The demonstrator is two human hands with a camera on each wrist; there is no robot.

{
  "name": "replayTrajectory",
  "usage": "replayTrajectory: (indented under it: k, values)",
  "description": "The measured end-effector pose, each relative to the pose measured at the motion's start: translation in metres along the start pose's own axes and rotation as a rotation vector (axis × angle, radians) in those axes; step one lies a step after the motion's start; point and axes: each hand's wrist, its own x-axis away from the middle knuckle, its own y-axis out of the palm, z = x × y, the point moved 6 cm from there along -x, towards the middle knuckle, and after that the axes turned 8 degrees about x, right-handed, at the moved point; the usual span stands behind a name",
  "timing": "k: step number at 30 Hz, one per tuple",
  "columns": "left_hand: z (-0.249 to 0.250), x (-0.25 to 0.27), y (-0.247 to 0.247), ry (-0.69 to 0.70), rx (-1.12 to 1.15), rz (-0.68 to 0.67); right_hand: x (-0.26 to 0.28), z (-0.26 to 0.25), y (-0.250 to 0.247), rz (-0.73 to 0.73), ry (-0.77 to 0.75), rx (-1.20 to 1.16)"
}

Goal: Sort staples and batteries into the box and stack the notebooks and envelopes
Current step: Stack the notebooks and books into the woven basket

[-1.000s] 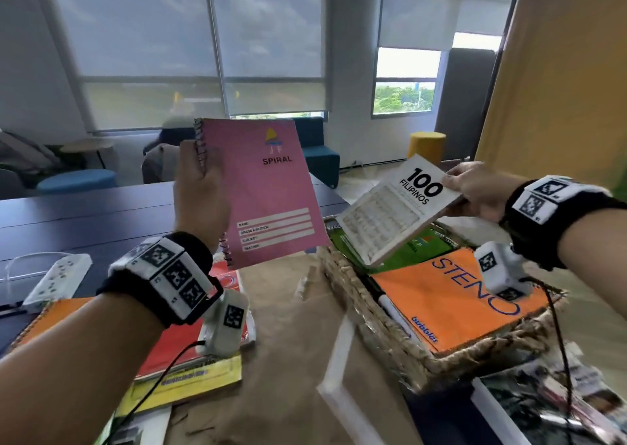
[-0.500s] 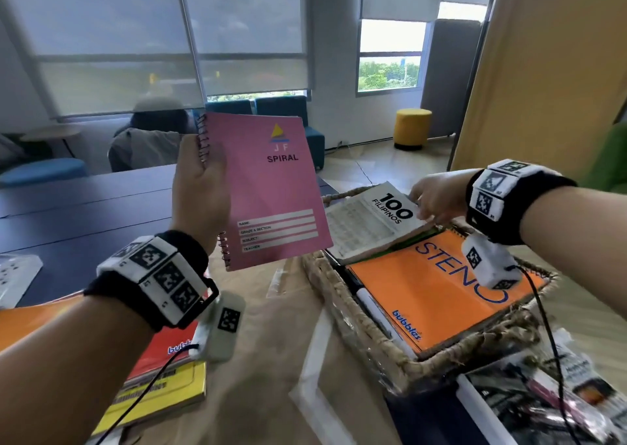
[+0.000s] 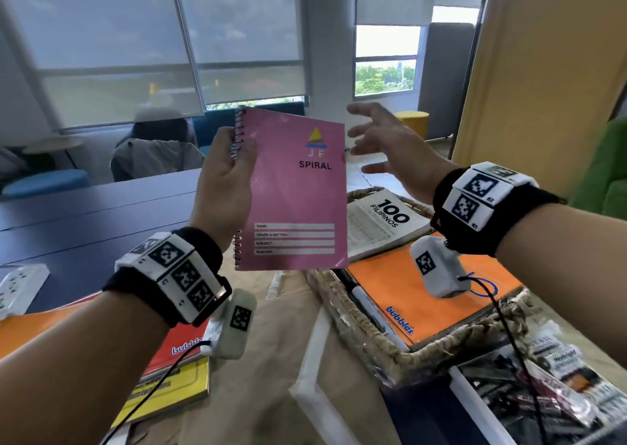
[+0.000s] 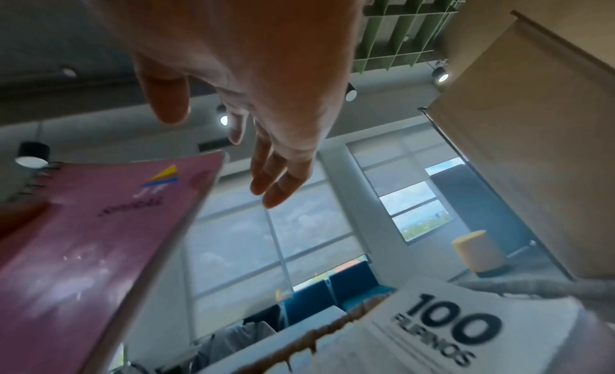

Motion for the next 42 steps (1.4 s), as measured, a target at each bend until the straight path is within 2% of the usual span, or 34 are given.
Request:
replayTrajectory:
  k: [4, 8, 11, 13, 17, 22, 25, 28, 32, 37, 40, 42]
  values:
    - [0.013, 0.006, 0.011, 0.001, 0.009, -0.113, 0.013, -0.021, -0.002, -0.078, -0.067, 0.022]
    - [0.024, 0.015, 0.029, -0.067, 0.037, -0.224, 0.025, -0.021, -0.023, -0.049, -0.071, 0.059]
    - [0.016, 0.023, 0.046, -0.242, 0.027, -0.32, 0.033, -0.012, -0.051, 0.065, 0.001, -0.015]
    - [0.007, 0.031, 0.057, -0.299, -0.024, -0.39, 0.038, -0.001, -0.074, 0.191, 0.058, -0.045]
    - [-0.01, 0.047, 0.087, -0.297, -0.156, -0.489, 0.057, 0.03, -0.111, 0.352, 0.182, 0.001]
    - [-0.029, 0.057, 0.117, -0.219, -0.301, -0.587, 0.081, 0.066, -0.124, 0.373, 0.36, 0.052]
    - [-0.038, 0.059, 0.126, -0.164, -0.392, -0.648, 0.091, 0.082, -0.128, 0.342, 0.462, 0.068]
    - [-0.048, 0.062, 0.127, -0.168, -0.455, -0.681, 0.096, 0.09, -0.124, 0.263, 0.522, 0.157]
    - [-0.063, 0.07, 0.126, -0.173, -0.538, -0.724, 0.098, 0.107, -0.111, 0.05, 0.598, 0.34]
    - [-0.068, 0.079, 0.127, -0.107, -0.624, -0.788, 0.101, 0.127, -0.101, -0.241, 0.689, 0.646]
    - [-0.07, 0.079, 0.126, -0.081, -0.625, -0.773, 0.104, 0.128, -0.1, -0.353, 0.742, 0.794]
    - [-0.071, 0.08, 0.126, -0.055, -0.631, -0.758, 0.103, 0.12, -0.099, -0.386, 0.715, 0.945]
